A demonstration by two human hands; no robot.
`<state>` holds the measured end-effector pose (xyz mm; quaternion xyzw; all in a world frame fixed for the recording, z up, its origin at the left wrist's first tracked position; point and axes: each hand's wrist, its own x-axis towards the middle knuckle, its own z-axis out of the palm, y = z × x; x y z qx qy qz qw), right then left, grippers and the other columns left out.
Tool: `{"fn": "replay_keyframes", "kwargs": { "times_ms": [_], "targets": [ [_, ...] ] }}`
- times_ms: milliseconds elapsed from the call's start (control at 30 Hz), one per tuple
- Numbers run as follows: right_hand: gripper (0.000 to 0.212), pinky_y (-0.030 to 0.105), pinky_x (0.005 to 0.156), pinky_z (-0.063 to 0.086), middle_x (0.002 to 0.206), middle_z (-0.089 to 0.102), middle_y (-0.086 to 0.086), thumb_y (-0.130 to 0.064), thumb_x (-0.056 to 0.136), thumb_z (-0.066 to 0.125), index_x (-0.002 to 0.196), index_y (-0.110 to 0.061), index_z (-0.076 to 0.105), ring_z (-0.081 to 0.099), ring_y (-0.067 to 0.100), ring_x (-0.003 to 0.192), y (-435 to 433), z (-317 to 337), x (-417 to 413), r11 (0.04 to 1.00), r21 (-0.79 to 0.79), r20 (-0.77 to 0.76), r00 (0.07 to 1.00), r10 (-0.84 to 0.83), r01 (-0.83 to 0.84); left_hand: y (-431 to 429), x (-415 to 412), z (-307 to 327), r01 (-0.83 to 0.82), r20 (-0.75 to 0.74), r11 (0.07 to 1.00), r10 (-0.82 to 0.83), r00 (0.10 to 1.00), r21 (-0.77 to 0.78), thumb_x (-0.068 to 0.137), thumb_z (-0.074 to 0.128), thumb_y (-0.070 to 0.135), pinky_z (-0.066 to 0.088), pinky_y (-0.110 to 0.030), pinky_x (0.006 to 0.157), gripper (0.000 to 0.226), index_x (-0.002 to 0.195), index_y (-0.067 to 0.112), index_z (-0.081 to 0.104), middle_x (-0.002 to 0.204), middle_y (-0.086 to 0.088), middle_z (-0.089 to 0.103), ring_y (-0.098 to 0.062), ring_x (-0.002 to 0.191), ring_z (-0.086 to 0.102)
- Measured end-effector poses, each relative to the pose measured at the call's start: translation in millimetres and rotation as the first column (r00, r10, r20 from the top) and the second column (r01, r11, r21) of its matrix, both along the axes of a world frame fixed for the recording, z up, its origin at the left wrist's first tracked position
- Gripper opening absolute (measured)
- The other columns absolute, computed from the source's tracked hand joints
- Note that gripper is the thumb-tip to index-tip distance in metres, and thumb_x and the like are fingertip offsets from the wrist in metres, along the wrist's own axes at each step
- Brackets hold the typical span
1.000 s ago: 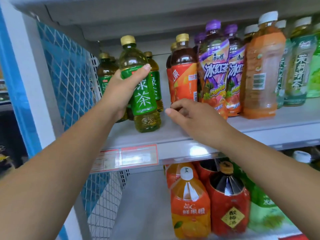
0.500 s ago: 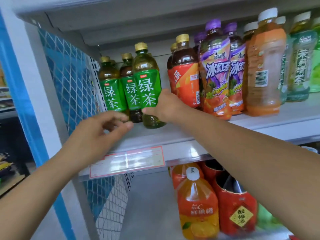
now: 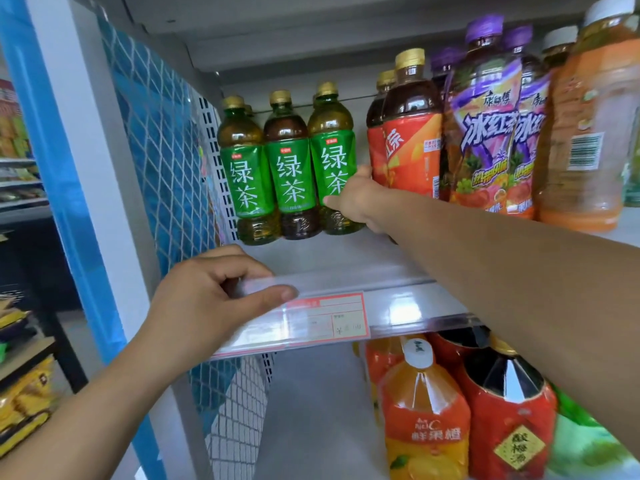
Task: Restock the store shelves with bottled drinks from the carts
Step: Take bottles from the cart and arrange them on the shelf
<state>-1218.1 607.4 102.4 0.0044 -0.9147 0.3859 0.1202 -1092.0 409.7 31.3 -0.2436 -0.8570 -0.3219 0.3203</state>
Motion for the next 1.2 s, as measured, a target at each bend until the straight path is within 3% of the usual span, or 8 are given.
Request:
{"fn": "replay_keyframes", "kwargs": {
  "times_ms": [300, 600, 733, 867, 967, 1033, 1100, 1200],
  "targets": [
    [0.079, 0.049, 0.108, 0.035, 0.141, 0.039, 0.016, -0.037, 0.092, 0.060, 0.146, -0.018, 0.006, 0.040, 0.036, 0.128, -1.9, -3.0, -3.3, 0.994, -0.109, 0.034, 0.999, -0.025, 0.029, 0.3, 0.1, -0.1, -0.009, 0.023, 1.000, 0.009, 1.000, 0.022, 0.059, 0.065, 0.071, 0.033, -0.014, 0.054, 0.038, 0.070, 0.036, 0.073, 0.070, 0.014, 0.060, -0.007, 0.060, 0.051],
    [0.065, 0.040, 0.107, 0.034, 0.147, 0.027, 0.009, -0.036, 0.100, 0.044, 0.147, -0.011, 0.007, 0.038, 0.032, 0.128, -2.5, 0.4, 16.7, 0.995, 0.095, 0.053, 0.999, -0.011, 0.006, 1.2, 2.2, 1.4, -0.023, 0.084, 0.998, 0.019, 0.996, 0.055, 0.056, 0.069, 0.077, 0.039, -0.029, 0.063, 0.043, 0.074, 0.038, 0.074, 0.076, 0.015, 0.064, -0.007, 0.067, 0.056],
    [0.050, 0.040, 0.100, 0.039, 0.137, 0.050, 0.020, -0.035, 0.101, 0.043, 0.135, 0.002, 0.045, 0.049, 0.035, 0.124, 1.9, 6.2, 41.5, 0.978, 0.191, 0.038, 0.996, 0.083, -0.088, 1.6, 1.6, 0.0, -0.006, 0.067, 0.998, 0.002, 0.998, 0.060, 0.058, 0.072, 0.075, 0.038, -0.029, 0.062, 0.041, 0.075, 0.038, 0.074, 0.072, 0.014, 0.062, -0.009, 0.063, 0.051],
    [0.051, 0.034, 0.091, 0.048, 0.125, 0.056, 0.013, -0.042, 0.099, 0.044, 0.135, -0.005, 0.047, 0.056, 0.028, 0.110, 8.8, 12.2, 86.6, 0.968, 0.213, -0.070, 0.986, 0.152, -0.134, 3.0, 8.3, 0.6, -0.073, -0.120, 0.997, 0.070, 0.990, -0.022, 0.064, 0.071, 0.062, 0.039, -0.026, 0.072, 0.034, 0.089, 0.040, 0.071, 0.082, 0.014, 0.058, -0.007, 0.079, 0.050],
    [0.039, 0.026, 0.070, 0.050, 0.105, 0.059, -0.003, -0.036, 0.095, 0.054, 0.130, -0.019, 0.052, 0.059, 0.011, 0.086, 28.9, -3.4, 136.7, 0.972, 0.034, -0.316, 0.920, 0.231, -0.233, 11.2, 25.4, -4.4, -0.245, -0.422, 0.959, 0.164, 0.892, -0.144, 0.081, 0.075, 0.047, 0.030, -0.026, 0.087, 0.035, 0.106, 0.024, 0.071, 0.104, 0.002, 0.061, -0.023, 0.101, 0.052],
    [0.026, 0.030, 0.074, 0.054, 0.090, 0.059, -0.009, -0.032, 0.093, 0.059, 0.117, -0.024, 0.057, 0.059, 0.006, 0.078, 50.5, -26.1, 173.9, 0.958, 0.032, -0.441, 0.856, 0.271, -0.287, 22.6, 42.6, -22.4, -0.258, -0.529, 0.951, 0.133, 0.838, -0.170, 0.083, 0.072, 0.031, 0.029, -0.030, 0.090, 0.029, 0.107, 0.015, 0.071, 0.107, -0.008, 0.063, -0.031, 0.102, 0.055],
    [0.019, 0.023, 0.070, 0.051, 0.085, 0.058, -0.009, -0.030, 0.091, 0.061, 0.110, -0.026, 0.060, 0.056, 0.005, 0.073, 75.0, -56.5, 203.5, 0.945, 0.096, -0.415, 0.850, 0.325, -0.314, 36.5, 60.8, -55.9, -0.144, -0.478, 0.971, 0.037, 0.878, -0.190, 0.085, 0.068, 0.023, 0.032, -0.030, 0.092, 0.024, 0.106, 0.012, 0.071, 0.105, -0.010, 0.064, -0.030, 0.101, 0.057],
    [0.022, 0.014, 0.069, 0.045, 0.090, 0.063, -0.011, -0.039, 0.088, 0.061, 0.109, -0.033, 0.061, 0.059, 0.003, 0.077, 116.6, -106.7, 230.5, 0.913, 0.231, -0.082, 0.928, 0.363, -0.337, 56.6, 77.9, -116.1, 0.124, -0.148, 0.979, -0.148, 0.978, -0.161, 0.088, 0.061, 0.031, 0.044, -0.030, 0.090, 0.025, 0.110, 0.021, 0.067, 0.107, 0.002, 0.061, -0.017, 0.101, 0.056]
  ]
}}
